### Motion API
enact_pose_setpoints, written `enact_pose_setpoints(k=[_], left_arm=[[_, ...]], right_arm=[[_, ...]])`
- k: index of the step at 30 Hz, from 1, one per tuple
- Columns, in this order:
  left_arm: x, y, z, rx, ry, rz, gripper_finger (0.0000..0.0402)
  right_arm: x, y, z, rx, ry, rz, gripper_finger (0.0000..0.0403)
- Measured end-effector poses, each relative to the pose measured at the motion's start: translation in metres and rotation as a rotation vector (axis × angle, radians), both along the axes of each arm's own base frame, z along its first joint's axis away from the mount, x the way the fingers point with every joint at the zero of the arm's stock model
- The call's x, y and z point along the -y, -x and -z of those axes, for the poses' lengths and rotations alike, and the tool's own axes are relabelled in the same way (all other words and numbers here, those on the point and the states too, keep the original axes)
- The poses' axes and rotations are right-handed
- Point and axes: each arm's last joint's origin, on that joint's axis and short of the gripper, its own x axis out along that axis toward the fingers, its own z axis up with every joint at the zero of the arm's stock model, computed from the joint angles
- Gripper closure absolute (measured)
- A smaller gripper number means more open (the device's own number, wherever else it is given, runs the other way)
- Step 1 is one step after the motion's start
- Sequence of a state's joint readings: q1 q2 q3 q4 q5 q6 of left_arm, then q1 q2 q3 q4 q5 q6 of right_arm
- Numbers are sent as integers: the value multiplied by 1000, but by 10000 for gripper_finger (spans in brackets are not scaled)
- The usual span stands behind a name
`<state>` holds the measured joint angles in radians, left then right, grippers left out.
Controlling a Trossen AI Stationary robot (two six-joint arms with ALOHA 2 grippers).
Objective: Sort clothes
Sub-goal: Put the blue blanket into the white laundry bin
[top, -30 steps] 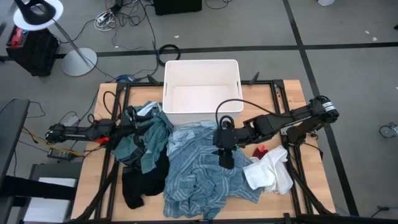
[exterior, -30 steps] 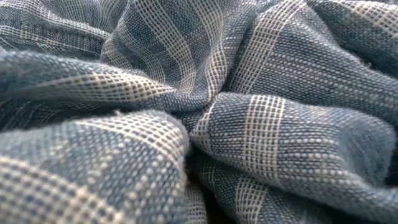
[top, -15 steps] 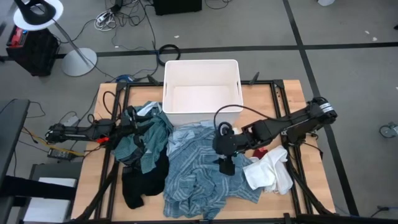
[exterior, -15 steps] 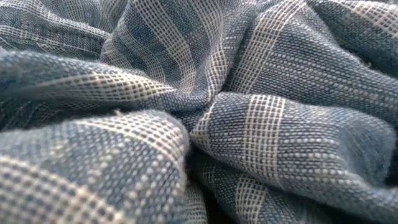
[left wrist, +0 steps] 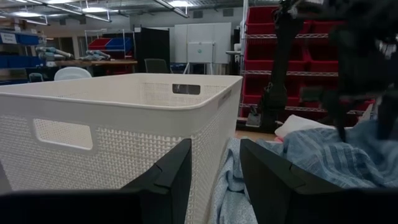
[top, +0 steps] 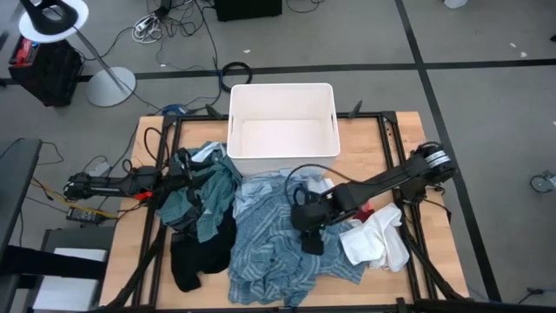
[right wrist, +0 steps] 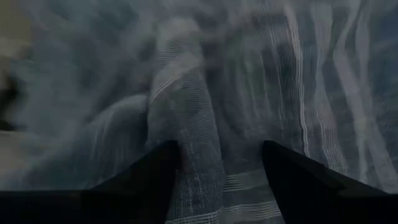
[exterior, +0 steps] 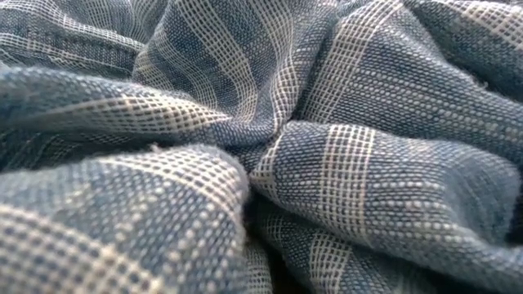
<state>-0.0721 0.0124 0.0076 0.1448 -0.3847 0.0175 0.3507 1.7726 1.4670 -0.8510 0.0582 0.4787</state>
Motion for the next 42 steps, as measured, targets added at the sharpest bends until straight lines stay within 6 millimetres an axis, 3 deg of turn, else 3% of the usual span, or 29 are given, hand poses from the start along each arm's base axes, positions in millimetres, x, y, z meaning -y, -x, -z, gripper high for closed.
enact_pose_setpoints(k=[14,18,22,24,29,42], left_arm=[[0,0,0,-1,0,0,259],[0,0,0,-1,0,0,259],[0,0,0,0,0,0,259],[0,0,0,-1,0,0,259],[0,0,0,-1,0,0,259],[0,0,0,0,0,0,259]], right_arm=[[-7,-34,80,-125,60,-3,180],[-8,-39,90,-128,53,16,234],[-8,-39,91,-129,51,18,343],[-7,-38,88,-125,50,16,380],[-2,-33,68,-103,21,57,373],[17,9,-40,211,52,139,384]])
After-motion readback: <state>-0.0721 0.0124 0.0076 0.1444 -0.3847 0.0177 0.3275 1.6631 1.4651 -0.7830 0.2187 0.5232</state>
